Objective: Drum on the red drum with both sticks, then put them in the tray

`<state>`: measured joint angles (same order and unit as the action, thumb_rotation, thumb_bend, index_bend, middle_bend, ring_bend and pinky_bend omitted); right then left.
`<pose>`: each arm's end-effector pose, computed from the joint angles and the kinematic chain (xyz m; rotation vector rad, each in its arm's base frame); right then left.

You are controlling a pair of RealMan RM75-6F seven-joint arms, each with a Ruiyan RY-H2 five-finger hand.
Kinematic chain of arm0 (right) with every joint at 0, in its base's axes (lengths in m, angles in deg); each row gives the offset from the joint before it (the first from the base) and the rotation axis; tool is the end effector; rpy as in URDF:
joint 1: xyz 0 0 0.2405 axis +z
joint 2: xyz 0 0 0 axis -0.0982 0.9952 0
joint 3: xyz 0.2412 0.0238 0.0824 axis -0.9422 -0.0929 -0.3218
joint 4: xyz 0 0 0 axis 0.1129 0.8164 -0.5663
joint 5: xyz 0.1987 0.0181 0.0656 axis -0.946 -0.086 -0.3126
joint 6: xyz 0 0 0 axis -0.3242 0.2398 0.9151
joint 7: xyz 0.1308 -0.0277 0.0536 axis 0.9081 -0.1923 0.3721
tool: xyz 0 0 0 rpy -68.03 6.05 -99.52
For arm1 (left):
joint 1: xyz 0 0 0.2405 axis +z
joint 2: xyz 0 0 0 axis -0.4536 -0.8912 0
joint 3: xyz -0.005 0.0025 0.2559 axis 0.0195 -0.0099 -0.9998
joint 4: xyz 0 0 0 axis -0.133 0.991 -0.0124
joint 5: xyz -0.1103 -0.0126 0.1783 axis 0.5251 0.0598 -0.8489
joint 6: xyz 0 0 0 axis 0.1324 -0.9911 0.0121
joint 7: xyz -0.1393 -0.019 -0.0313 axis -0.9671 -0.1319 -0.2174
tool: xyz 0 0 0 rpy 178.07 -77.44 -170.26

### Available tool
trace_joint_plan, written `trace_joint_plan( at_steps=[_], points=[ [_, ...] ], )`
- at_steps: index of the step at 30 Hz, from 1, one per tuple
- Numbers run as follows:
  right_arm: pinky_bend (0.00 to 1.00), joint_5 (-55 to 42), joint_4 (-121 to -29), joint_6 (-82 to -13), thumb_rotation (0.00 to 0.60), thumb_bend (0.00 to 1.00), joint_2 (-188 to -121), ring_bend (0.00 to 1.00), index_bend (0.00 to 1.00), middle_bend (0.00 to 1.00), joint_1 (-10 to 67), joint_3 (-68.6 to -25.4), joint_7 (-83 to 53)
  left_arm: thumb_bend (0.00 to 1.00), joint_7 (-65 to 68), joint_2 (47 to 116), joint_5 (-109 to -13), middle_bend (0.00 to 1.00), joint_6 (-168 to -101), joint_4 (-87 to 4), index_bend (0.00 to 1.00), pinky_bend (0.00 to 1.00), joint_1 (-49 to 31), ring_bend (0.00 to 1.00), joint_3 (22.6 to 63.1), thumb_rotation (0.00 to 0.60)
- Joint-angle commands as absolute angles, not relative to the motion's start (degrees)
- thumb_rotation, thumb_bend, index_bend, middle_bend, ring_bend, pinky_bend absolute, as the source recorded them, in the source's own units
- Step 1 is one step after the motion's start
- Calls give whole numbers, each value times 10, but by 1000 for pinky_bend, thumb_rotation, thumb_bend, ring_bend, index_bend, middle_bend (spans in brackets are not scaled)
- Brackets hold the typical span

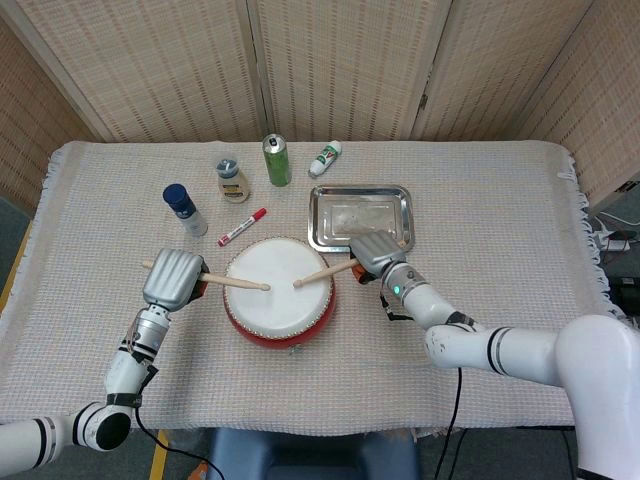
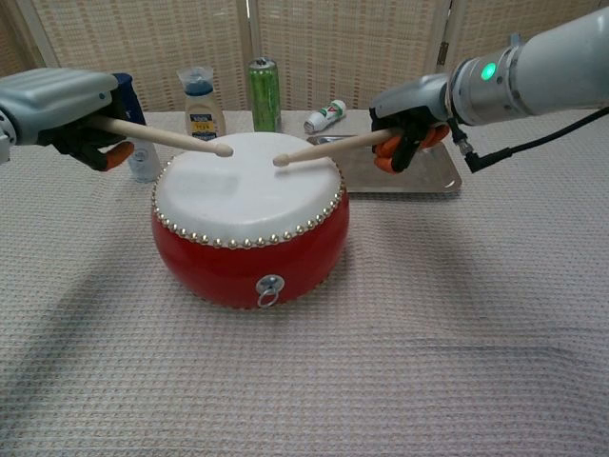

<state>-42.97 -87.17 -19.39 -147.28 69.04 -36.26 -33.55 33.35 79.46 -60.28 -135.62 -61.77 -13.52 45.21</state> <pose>-0.0777 -0.4132 0.0131 2.0073 -1.1410 0.6098 -0.1568 0.3464 0.0453 -1.7285 -0.7249 -0.8479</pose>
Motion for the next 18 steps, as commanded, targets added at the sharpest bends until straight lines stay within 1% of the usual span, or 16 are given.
trace_joint_plan(
  at_steps=[1, 4, 8, 11, 12, 16, 18],
  points=[
    [1000, -371, -932, -217, 600, 1000, -1417, 1000, 1000, 1000, 660, -412, -285, 548, 358, 820, -587, 1000, -1333, -589, 1000, 1000, -146, 1000, 436, 600],
    [1000, -347, -949, -215, 600, 1000, -1397, 1000, 1000, 1000, 646, -428, -265, 549, 373, 829, -577, 1000, -1328, -579, 1000, 1000, -149, 1000, 431, 600],
    [1000, -342, -933, -198, 600, 1000, -1406, 1000, 1000, 1000, 645, -419, -270, 549, 353, 813, -601, 1000, -1363, -603, 1000, 1000, -138, 1000, 442, 600],
    [1000, -358, -898, -179, 600, 1000, -1437, 1000, 1000, 1000, 654, -393, -293, 547, 333, 788, -624, 1000, -1389, -632, 1000, 1000, -129, 1000, 453, 600],
    [1000, -368, -881, -173, 600, 1000, -1453, 1000, 1000, 1000, 660, -378, -308, 548, 325, 778, -629, 1000, -1396, -642, 1000, 1000, -125, 1000, 458, 600],
    [1000, -417, -832, -169, 600, 1000, -1502, 1000, 1000, 1000, 683, -333, -359, 548, 303, 752, -639, 1000, -1411, -669, 1000, 1000, -115, 1000, 469, 600],
    [1000, -427, -828, -177, 600, 1000, -1510, 1000, 1000, 1000, 686, -331, -365, 548, 296, 745, -640, 1000, -1414, -674, 1000, 1000, -111, 1000, 471, 600]
  ],
)
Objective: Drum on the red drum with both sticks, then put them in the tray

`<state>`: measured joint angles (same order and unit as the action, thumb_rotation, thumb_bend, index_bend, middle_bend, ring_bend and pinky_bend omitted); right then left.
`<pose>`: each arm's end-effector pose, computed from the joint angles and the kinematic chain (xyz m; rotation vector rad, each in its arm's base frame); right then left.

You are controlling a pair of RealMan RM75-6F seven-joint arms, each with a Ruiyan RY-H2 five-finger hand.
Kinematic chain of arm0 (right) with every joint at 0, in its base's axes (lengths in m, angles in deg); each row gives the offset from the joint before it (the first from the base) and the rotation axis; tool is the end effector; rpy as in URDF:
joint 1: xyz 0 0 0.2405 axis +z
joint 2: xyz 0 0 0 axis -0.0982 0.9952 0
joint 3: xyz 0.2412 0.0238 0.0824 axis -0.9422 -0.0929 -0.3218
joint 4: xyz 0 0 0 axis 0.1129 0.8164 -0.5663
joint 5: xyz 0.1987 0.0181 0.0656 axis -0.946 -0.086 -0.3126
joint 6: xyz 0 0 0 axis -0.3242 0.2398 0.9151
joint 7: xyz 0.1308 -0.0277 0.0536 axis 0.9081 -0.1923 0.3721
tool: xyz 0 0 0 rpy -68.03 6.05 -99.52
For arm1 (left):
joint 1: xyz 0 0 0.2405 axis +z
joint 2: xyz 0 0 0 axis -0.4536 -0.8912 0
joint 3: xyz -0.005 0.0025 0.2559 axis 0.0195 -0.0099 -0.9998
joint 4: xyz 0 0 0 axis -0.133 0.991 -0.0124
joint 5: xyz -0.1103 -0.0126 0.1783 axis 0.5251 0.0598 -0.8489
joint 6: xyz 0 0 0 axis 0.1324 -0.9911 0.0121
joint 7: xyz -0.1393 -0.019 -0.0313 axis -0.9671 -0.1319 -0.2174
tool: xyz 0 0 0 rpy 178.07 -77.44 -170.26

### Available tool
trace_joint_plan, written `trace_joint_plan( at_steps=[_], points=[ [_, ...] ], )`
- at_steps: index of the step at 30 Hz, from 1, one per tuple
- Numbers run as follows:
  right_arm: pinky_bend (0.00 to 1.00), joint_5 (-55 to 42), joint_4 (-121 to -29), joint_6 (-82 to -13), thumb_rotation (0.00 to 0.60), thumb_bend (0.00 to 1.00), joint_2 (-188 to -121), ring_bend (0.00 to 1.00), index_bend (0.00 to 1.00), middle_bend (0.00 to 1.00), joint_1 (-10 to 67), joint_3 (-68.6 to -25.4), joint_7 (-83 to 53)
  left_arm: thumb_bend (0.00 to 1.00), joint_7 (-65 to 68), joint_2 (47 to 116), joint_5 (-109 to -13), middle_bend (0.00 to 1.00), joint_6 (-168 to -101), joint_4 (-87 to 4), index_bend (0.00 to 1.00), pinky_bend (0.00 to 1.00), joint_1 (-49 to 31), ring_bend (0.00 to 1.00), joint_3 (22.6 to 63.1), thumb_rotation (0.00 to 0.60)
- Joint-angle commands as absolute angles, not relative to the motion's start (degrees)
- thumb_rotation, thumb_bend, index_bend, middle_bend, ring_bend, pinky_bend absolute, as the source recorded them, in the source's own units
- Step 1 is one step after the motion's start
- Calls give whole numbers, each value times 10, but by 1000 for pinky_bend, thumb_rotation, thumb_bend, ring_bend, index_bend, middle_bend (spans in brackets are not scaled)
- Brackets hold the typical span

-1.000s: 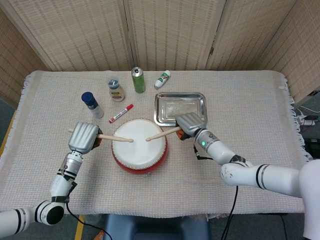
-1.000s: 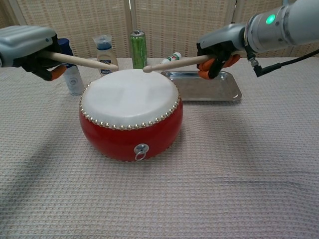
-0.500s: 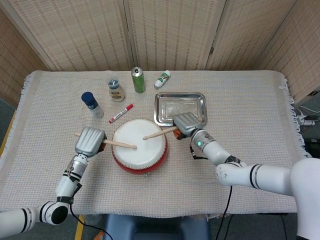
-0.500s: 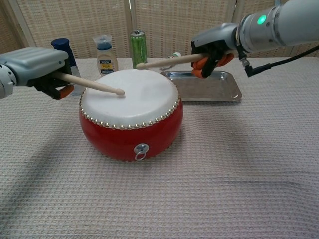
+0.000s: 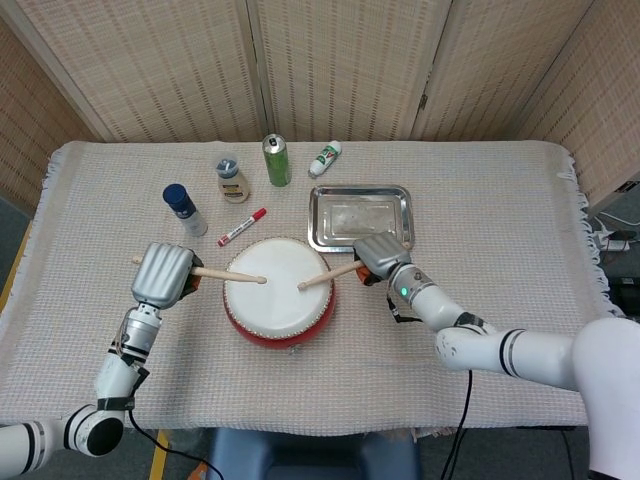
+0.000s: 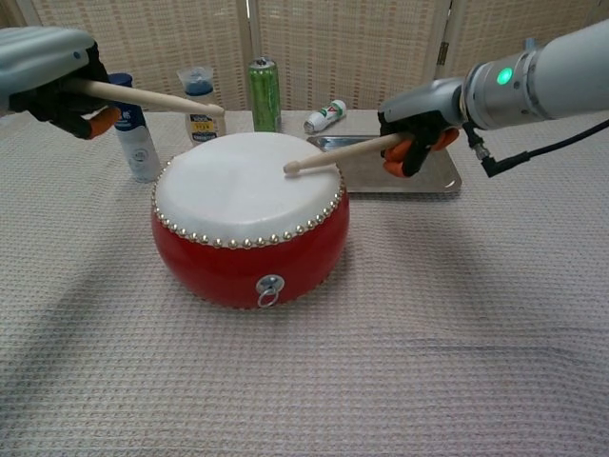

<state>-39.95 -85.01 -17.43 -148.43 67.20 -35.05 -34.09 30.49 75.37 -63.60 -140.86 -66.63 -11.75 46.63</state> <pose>-0.0961 -0.4110 0.0060 2.0443 -1.1096 0.5474 -0.1476 0.3409 0.0786 -1.6421 -0.6970 -0.9655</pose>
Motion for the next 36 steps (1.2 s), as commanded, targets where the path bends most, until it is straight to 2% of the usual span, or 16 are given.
trace_joint_plan(
  at_steps=[1, 7, 11, 15, 18, 23, 26, 36],
  points=[
    [1000, -426, -836, -182, 600, 1000, -1506, 1000, 1000, 1000, 683, -339, -357, 548, 292, 742, -639, 1000, -1414, -674, 1000, 1000, -109, 1000, 471, 600],
    [1000, -342, -925, -208, 600, 1000, -1423, 1000, 1000, 1000, 630, -380, -292, 548, 274, 737, -639, 1000, -1410, -665, 1000, 1000, -100, 1000, 466, 600],
    [1000, -283, -967, -219, 600, 1000, -1364, 1000, 1000, 1000, 577, -370, -260, 549, 255, 736, -645, 1000, -1409, -658, 1000, 1000, -92, 1000, 461, 600],
    [1000, -247, -960, -216, 600, 1000, -1346, 1000, 1000, 1000, 532, -350, -234, 549, 238, 733, -658, 1000, -1410, -653, 1000, 1000, -82, 1000, 452, 600],
    [1000, -217, -938, -209, 600, 959, -1352, 1000, 1000, 1000, 497, -345, -200, 549, 230, 733, -665, 1000, -1409, -649, 1000, 1000, -75, 1000, 445, 600],
    [1000, -168, -875, -187, 600, 793, -1387, 1000, 1000, 1000, 458, -344, -156, 550, 228, 737, -667, 1000, -1406, -643, 1000, 1000, -69, 1000, 438, 600],
    [1000, -147, -844, -176, 600, 737, -1409, 1000, 1000, 1000, 445, -351, -134, 549, 229, 738, -669, 1000, -1403, -643, 1000, 1000, -66, 1000, 435, 600],
    [1000, -95, -796, -155, 600, 733, -1434, 1000, 1000, 1000, 421, -379, -80, 548, 230, 739, -675, 1000, -1400, -643, 1000, 1000, -62, 1000, 433, 600]
  ],
)
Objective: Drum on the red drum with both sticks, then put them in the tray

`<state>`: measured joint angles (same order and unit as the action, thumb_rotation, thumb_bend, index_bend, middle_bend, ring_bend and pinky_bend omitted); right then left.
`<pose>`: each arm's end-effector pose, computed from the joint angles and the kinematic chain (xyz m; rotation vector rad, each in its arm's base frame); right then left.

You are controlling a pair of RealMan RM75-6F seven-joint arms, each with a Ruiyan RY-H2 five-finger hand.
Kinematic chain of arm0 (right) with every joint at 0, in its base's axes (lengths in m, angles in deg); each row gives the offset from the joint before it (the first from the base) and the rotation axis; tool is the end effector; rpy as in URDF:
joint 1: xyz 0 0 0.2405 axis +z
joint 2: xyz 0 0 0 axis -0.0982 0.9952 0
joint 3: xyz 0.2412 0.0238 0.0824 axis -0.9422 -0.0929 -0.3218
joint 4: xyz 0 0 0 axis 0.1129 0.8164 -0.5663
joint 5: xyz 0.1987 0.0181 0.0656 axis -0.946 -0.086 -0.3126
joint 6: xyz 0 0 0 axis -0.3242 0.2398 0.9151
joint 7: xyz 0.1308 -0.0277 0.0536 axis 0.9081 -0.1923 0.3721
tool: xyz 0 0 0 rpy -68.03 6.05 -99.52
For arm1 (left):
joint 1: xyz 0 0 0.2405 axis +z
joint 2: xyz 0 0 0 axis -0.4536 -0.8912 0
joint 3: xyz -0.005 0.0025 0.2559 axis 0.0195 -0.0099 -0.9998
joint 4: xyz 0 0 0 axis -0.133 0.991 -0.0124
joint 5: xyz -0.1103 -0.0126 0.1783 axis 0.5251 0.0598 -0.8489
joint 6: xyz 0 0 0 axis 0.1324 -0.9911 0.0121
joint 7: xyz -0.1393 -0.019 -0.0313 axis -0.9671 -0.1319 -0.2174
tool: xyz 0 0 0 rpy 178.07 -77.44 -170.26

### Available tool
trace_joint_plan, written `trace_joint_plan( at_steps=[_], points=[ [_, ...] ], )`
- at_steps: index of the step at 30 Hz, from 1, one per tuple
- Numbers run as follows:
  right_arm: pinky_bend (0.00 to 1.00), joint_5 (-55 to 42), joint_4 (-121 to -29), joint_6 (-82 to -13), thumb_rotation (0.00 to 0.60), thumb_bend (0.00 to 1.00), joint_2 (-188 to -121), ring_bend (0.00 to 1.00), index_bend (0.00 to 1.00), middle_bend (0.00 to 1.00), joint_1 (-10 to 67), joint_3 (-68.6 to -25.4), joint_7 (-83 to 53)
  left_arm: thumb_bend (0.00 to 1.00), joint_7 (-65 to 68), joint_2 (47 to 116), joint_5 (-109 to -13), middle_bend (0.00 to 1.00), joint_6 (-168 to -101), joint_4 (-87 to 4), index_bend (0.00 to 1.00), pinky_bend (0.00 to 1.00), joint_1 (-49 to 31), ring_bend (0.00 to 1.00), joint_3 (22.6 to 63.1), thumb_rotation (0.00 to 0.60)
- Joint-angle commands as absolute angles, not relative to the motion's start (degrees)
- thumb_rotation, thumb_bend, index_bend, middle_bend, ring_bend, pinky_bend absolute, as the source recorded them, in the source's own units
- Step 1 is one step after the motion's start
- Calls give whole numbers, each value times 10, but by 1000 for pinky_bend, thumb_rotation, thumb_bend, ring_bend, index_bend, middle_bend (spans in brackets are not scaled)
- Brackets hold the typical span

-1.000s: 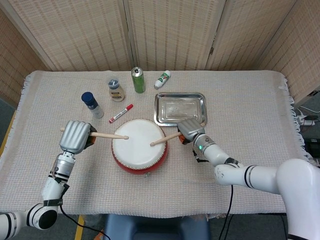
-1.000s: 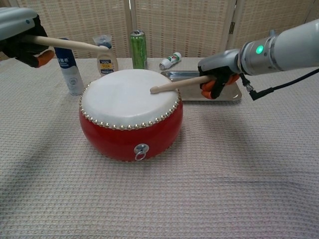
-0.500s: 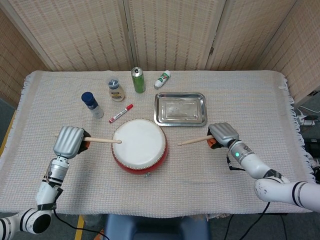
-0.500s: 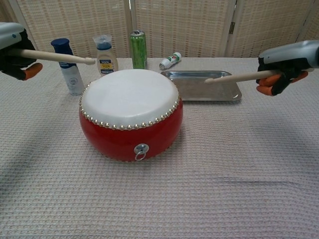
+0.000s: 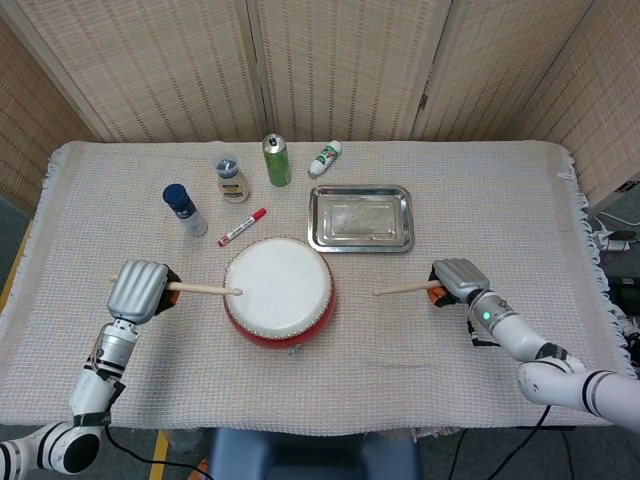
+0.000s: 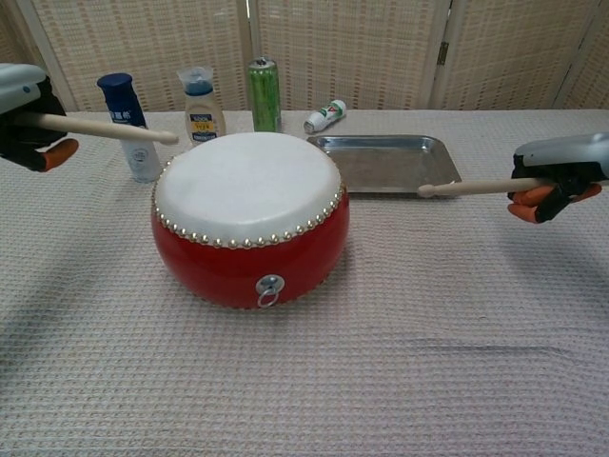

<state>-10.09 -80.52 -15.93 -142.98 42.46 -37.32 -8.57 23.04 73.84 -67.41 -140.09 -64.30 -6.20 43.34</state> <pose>-0.2395 -0.3707 0.0487 1.8356 -1.3623 0.5769 -0.1928 0.3208 0.0794 -1.6372 -0.7927 -0.9241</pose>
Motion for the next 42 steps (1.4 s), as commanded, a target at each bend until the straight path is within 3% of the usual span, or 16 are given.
trace_joint_plan(
  at_steps=[1, 10, 13, 19, 26, 32, 38, 42],
  points=[
    [1000, -94, -792, -153, 600, 733, -1436, 1000, 1000, 1000, 420, -381, -79, 549, 231, 740, -675, 1000, -1400, -643, 1000, 1000, -62, 1000, 433, 600],
    [1000, -113, -720, -130, 600, 731, -1476, 1000, 1000, 1000, 437, -402, -87, 549, 235, 744, -679, 1000, -1398, -644, 1000, 1000, -61, 1000, 432, 600],
    [1000, -126, -657, -117, 600, 703, -1514, 996, 1000, 1000, 465, -427, -96, 549, 239, 742, -682, 1000, -1402, -649, 1000, 1000, -59, 1000, 433, 600],
    [959, -156, -507, -54, 600, 566, -1602, 838, 985, 932, 524, -451, -114, 548, 243, 733, -681, 1000, -1408, -660, 1000, 1000, -52, 1000, 435, 600],
    [639, -162, -352, 3, 600, 388, -1697, 511, 646, 630, 574, -467, -122, 548, 242, 723, -676, 1000, -1413, -666, 1000, 1000, -44, 1000, 437, 600],
    [392, -153, -233, 40, 600, 321, -1771, 242, 342, 352, 608, -488, -111, 549, 239, 717, -673, 1000, -1414, -668, 1000, 1000, -38, 1000, 438, 600],
    [223, -137, -178, 55, 600, 286, -1804, 46, 62, 156, 627, -507, -96, 549, 239, 714, -674, 1000, -1416, -670, 1000, 1000, -34, 1000, 437, 600],
    [164, -125, -163, 59, 600, 222, -1808, 0, 0, 89, 634, -519, -85, 549, 239, 712, -676, 1000, -1418, -672, 1000, 1000, -33, 1000, 438, 600]
  ],
)
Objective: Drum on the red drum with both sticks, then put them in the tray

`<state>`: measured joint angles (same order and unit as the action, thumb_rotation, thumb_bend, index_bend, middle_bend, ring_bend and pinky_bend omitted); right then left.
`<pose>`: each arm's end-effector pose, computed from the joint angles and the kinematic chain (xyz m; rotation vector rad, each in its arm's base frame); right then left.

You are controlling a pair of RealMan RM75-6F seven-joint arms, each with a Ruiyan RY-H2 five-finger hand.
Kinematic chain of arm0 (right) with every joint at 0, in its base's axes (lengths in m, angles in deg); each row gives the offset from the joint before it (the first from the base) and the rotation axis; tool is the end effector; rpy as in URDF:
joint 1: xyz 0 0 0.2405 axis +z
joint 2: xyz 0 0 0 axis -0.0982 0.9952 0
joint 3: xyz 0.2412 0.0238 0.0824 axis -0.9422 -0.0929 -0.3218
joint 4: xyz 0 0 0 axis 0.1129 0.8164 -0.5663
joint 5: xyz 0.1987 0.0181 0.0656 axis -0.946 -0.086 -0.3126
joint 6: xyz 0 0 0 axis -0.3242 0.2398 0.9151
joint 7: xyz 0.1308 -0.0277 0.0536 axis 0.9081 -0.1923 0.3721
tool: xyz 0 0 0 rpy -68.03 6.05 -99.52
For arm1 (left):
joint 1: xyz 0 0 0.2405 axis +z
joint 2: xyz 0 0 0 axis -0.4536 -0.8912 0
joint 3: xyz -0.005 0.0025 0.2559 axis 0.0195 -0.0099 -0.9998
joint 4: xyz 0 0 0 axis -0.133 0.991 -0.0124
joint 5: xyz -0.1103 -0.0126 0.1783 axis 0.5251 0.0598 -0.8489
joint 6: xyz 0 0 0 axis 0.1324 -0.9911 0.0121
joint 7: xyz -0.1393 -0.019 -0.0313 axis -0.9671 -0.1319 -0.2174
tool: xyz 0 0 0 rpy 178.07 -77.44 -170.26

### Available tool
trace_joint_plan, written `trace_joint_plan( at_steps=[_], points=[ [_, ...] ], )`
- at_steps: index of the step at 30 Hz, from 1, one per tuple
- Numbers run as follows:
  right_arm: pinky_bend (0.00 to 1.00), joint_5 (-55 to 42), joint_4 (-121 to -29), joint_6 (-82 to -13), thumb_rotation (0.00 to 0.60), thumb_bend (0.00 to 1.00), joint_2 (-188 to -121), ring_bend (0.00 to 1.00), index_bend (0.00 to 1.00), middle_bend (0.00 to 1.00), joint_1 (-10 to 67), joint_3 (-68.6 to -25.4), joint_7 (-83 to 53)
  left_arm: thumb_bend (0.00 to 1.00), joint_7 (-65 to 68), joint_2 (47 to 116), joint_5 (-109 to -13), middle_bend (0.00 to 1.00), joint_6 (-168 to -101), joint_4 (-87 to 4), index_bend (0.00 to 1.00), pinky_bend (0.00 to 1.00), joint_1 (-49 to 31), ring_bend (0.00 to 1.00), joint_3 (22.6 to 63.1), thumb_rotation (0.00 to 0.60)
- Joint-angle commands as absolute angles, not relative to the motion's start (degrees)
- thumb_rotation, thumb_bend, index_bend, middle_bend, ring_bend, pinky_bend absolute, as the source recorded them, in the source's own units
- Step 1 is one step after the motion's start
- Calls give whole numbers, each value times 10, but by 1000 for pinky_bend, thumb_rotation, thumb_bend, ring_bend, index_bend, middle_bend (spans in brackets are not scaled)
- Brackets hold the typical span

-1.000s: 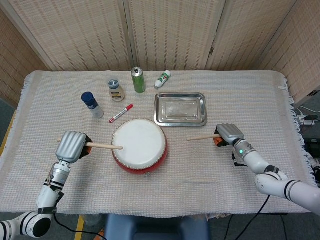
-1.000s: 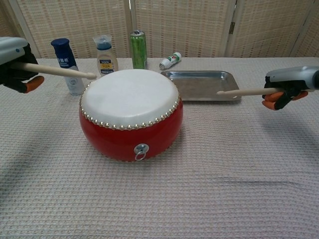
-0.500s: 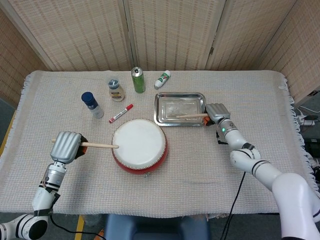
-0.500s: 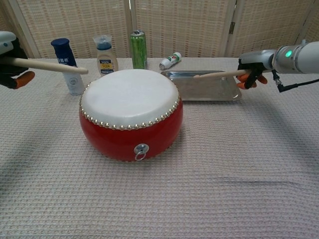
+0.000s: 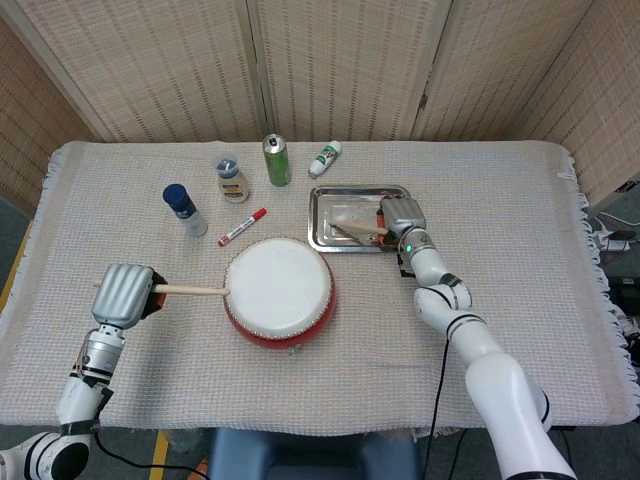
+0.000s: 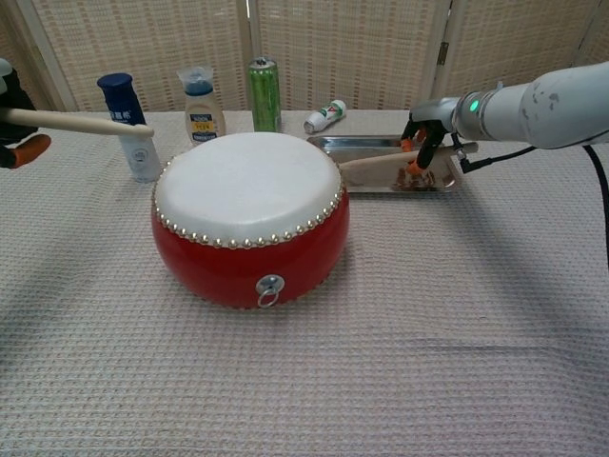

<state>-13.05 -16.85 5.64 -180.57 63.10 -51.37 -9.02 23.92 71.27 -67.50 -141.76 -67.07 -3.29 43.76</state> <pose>-0.1558 -0.5181 -0.0281 1.6948 -1.2034 0.5797 -0.2025 0.3100 0.0951 -1.5911 -0.7959 -0.9037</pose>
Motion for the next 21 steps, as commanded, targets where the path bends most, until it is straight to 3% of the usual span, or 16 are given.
trace_joint_plan(
  at_steps=[1, 5, 11, 17, 21],
  points=[
    [158, -123, -160, 59, 600, 208, -1808, 0, 0, 82, 635, -522, -83, 549, 239, 712, -676, 1000, -1418, -672, 1000, 1000, -32, 1000, 439, 600],
    [115, -116, -152, 62, 600, 110, -1808, 0, 0, 31, 638, -532, -75, 548, 239, 712, -678, 1000, -1419, -674, 1000, 1000, -32, 1000, 440, 600],
    [101, -100, -177, 58, 600, 78, -1787, 0, 0, 16, 634, -542, -63, 549, 240, 708, -685, 1000, -1420, -680, 1000, 1000, -32, 1000, 442, 600],
    [160, -78, -341, 14, 600, 76, -1685, 1, 0, 36, 600, -562, -29, 549, 220, 702, -702, 1000, -1415, -702, 1000, 1000, -36, 1000, 444, 600],
    [221, -79, -525, -18, 600, 75, -1566, 42, 12, 118, 563, -570, -32, 548, 243, 707, -713, 1000, -1409, -707, 1000, 1000, -48, 1000, 446, 600]
  ],
)
